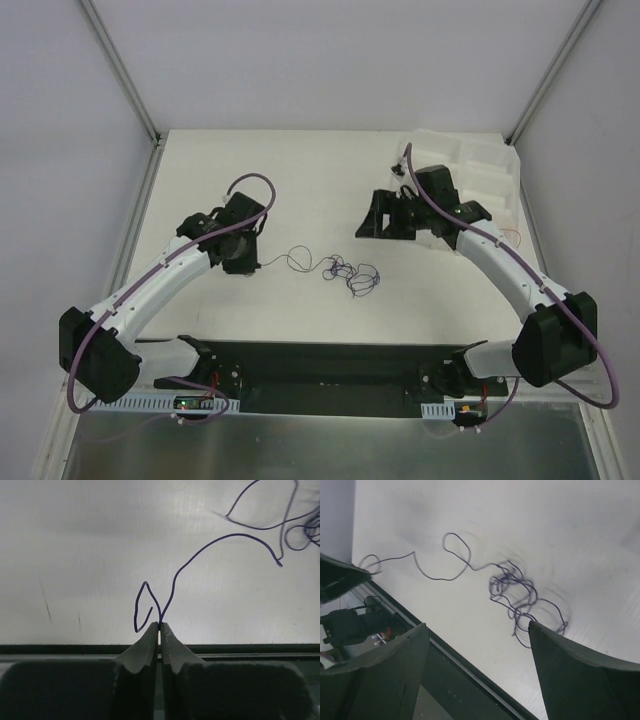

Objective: Untangle the cables

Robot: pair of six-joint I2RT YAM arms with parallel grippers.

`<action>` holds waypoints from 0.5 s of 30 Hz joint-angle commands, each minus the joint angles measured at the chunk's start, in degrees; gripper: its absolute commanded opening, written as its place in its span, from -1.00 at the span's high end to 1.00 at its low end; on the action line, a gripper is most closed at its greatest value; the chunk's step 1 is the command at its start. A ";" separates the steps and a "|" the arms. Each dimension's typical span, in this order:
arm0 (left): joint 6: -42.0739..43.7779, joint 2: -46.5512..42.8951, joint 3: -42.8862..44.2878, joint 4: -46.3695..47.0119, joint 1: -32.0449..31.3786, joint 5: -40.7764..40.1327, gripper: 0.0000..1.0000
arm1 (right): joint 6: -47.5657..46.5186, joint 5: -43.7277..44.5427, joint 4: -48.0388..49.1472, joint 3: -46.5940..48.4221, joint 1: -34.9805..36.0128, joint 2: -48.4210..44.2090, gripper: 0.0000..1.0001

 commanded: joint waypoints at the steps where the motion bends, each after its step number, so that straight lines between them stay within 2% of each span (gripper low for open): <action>1: -3.69 -0.15 -2.98 -5.79 2.58 -1.85 0.72 | -1.61 -1.75 -2.37 15.52 4.96 2.43 -0.66; 4: -2.12 0.46 -1.84 -5.53 2.85 -0.63 0.09 | -0.30 4.76 -9.86 21.17 5.49 6.91 -0.66; 6: -0.01 -0.06 -1.14 -2.73 2.85 2.09 -0.17 | -0.83 3.29 -11.71 21.53 5.49 9.20 -0.66; 9: 2.80 -2.16 -2.01 5.77 2.85 8.92 -0.43 | -1.62 -1.37 -11.81 20.04 5.49 12.19 -0.61; 11: 5.44 -2.09 -2.80 12.28 2.85 16.30 -0.45 | -2.23 -1.82 -11.81 18.81 5.49 13.16 -0.55; 13: 6.50 0.19 -1.67 15.64 2.76 21.86 -0.33 | -2.76 -1.82 -11.72 16.88 5.49 13.43 -0.51; 15: 6.33 3.53 0.62 16.35 2.67 23.28 -0.15 | -3.20 -2.17 -11.46 15.13 5.49 13.08 -0.49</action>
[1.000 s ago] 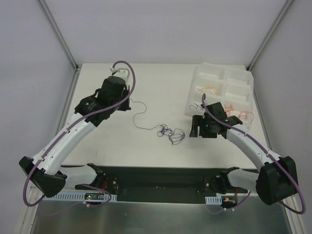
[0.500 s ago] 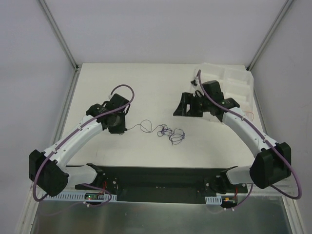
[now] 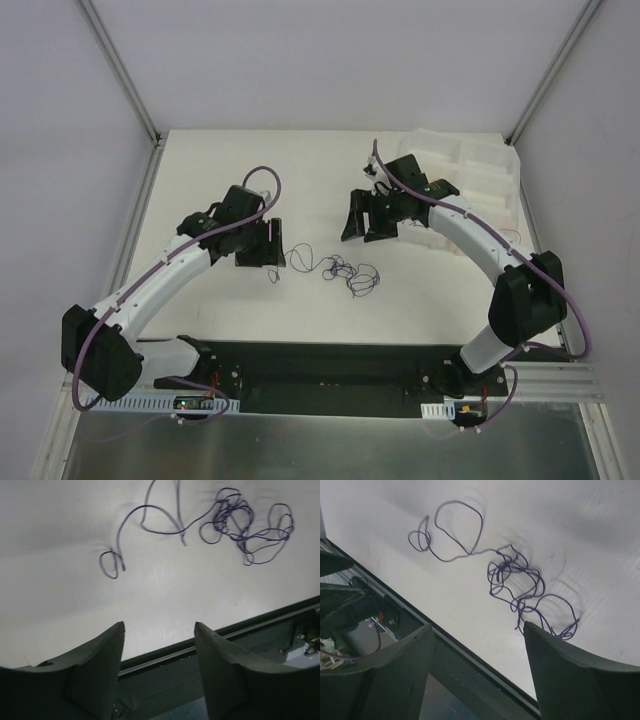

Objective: Untangle the cables

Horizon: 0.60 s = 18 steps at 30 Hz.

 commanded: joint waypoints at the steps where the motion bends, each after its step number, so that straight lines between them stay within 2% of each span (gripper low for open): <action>1: 3.42 4.57 4.14 8.44 -0.15 10.76 -0.04 | -1.93 -2.54 -2.63 -3.41 -0.06 -1.20 -0.47; 2: 3.51 5.44 4.67 8.89 -0.15 11.37 0.06 | -2.20 -2.72 -2.54 -4.30 -0.06 -1.11 -0.47; 3: 3.34 5.98 5.02 9.24 -0.23 11.90 0.08 | -2.55 -2.63 -2.36 -5.35 -0.06 -1.02 -0.46; 5: 2.98 6.68 4.85 10.46 -0.50 13.48 -0.06 | -2.99 -2.54 -1.84 -7.46 -0.06 -0.50 -0.45; 8: 3.68 8.43 3.97 13.45 -1.63 17.16 -0.39 | -3.08 -2.11 -0.17 -11.06 0.03 -0.06 -0.46; 10: 5.96 11.85 5.37 14.51 -3.30 20.24 -0.41 | -3.86 -0.97 0.89 -12.73 0.29 0.03 -0.47; 11: 7.71 13.70 6.68 14.51 -4.44 20.52 -0.38 | -4.22 -0.61 0.98 -13.18 0.29 0.12 -0.47; 15: 12.03 22.31 11.96 15.57 -5.86 20.61 0.09 | -2.65 -3.24 1.94 -13.53 0.21 0.12 -0.48; 18: 14.14 27.06 14.95 17.15 -5.86 19.29 0.00 | 0.60 -4.04 3.08 -13.97 0.12 -0.76 -0.45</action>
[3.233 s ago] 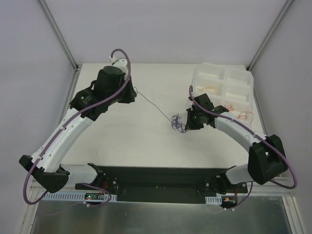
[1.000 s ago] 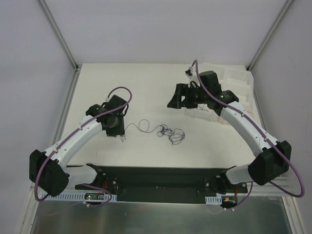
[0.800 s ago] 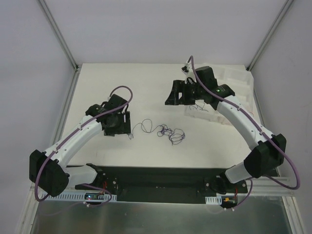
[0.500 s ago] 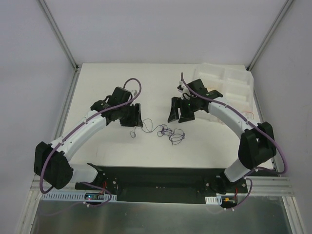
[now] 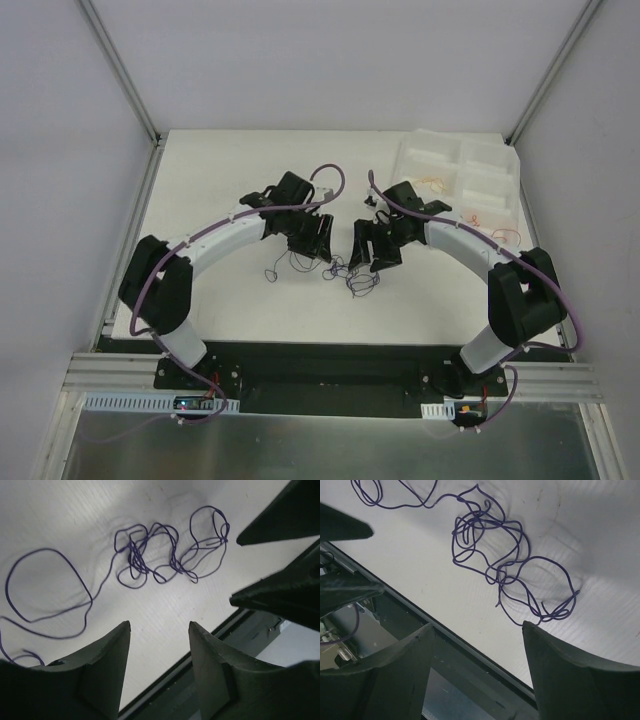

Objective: Untangle the cables

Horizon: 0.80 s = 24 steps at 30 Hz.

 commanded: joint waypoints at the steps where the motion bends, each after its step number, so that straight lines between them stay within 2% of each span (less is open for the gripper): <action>1: 6.01 5.91 5.88 3.27 0.26 1.43 -0.07 | 4.41 -2.68 3.22 -0.27 -0.14 -1.57 -0.43; 5: 10.58 11.19 8.88 4.15 0.35 4.24 -0.22 | 8.55 -7.51 6.12 -2.02 -1.72 -1.31 -0.40; 11: 17.08 13.04 8.18 6.00 1.58 10.30 -0.33 | 8.73 -12.18 7.18 -4.92 -6.38 -1.57 -0.33; 16: 18.58 14.10 3.36 8.71 3.25 16.90 -0.28 | 7.68 -11.13 6.21 -6.77 -7.79 -4.55 -0.31; 19: 20.33 14.45 -0.69 11.88 3.34 16.91 -0.28 | 7.68 -11.21 6.04 -7.39 -7.70 -5.61 -0.31; 24: 21.66 17.35 -1.66 13.38 3.25 14.89 -0.26 | 8.03 -11.30 6.21 -8.53 -7.70 -6.31 -0.32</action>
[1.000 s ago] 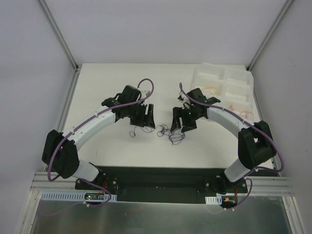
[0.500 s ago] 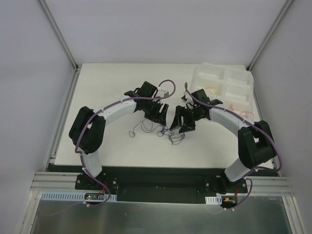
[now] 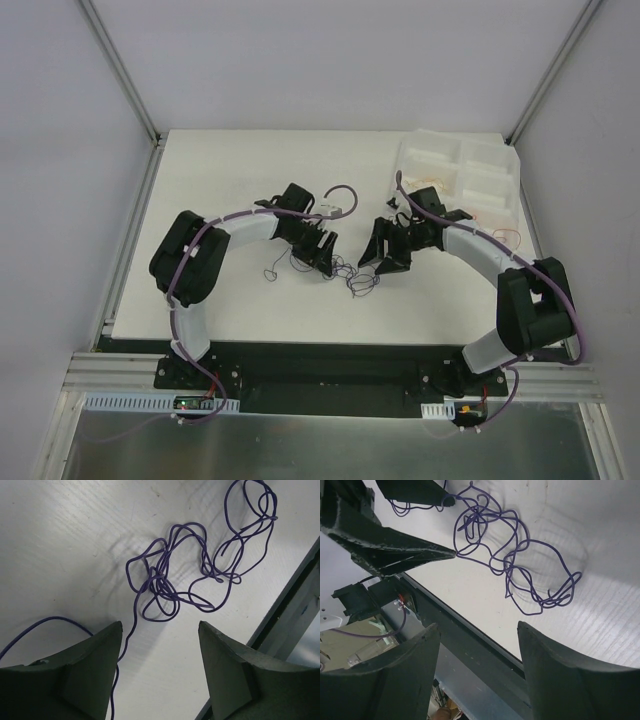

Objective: Untangle the cables

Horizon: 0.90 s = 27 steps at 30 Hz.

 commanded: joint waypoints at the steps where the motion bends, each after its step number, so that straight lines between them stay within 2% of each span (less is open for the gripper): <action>1: 3.28 1.68 -0.64 3.61 -0.23 1.00 -0.22 | 0.42 -1.22 0.18 -1.21 0.14 -2.77 -0.31; 6: 2.05 1.24 -2.57 4.31 -0.66 -3.38 0.12 | 3.05 1.23 2.72 -3.05 0.32 -3.13 -0.31; 7: 1.70 0.98 -2.92 4.49 -0.66 -3.65 0.23 | 4.63 1.76 3.60 -3.32 0.58 -2.69 -0.32; 10: 1.00 0.02 -3.19 4.23 -0.66 -3.48 0.75 | 8.94 6.32 3.87 -3.32 1.89 -1.11 -0.37; 15: -2.78 -4.02 -4.33 4.58 -1.19 -2.70 0.99 | 10.88 14.14 4.13 -2.35 5.85 1.53 -0.48; 19: -4.80 -6.93 -4.68 4.58 -2.16 -1.82 1.00 | 11.94 23.19 0.10 -0.25 8.84 4.51 -0.43; 21: -6.73 -8.51 -4.77 4.58 -2.42 -0.76 1.00 | 13.33 25.75 -0.09 -0.24 9.46 6.35 -0.29; 22: -7.43 -9.38 -4.94 4.75 -2.51 -0.50 1.00 | 14.04 26.72 -0.26 -0.16 9.63 7.06 -0.13; 23: -8.40 -10.52 -5.29 5.02 -2.60 -0.32 1.00 | 14.83 28.12 -0.96 0.19 9.72 8.02 0.11; 24: -9.28 -12.19 -5.82 5.28 -2.69 -0.75 1.00 | 15.19 29.79 -1.49 0.37 9.72 8.56 0.22; 27: -11.39 -19.04 -7.93 6.34 -2.69 -3.38 1.00 | 15.19 34.71 -2.01 0.11 9.64 9.09 0.44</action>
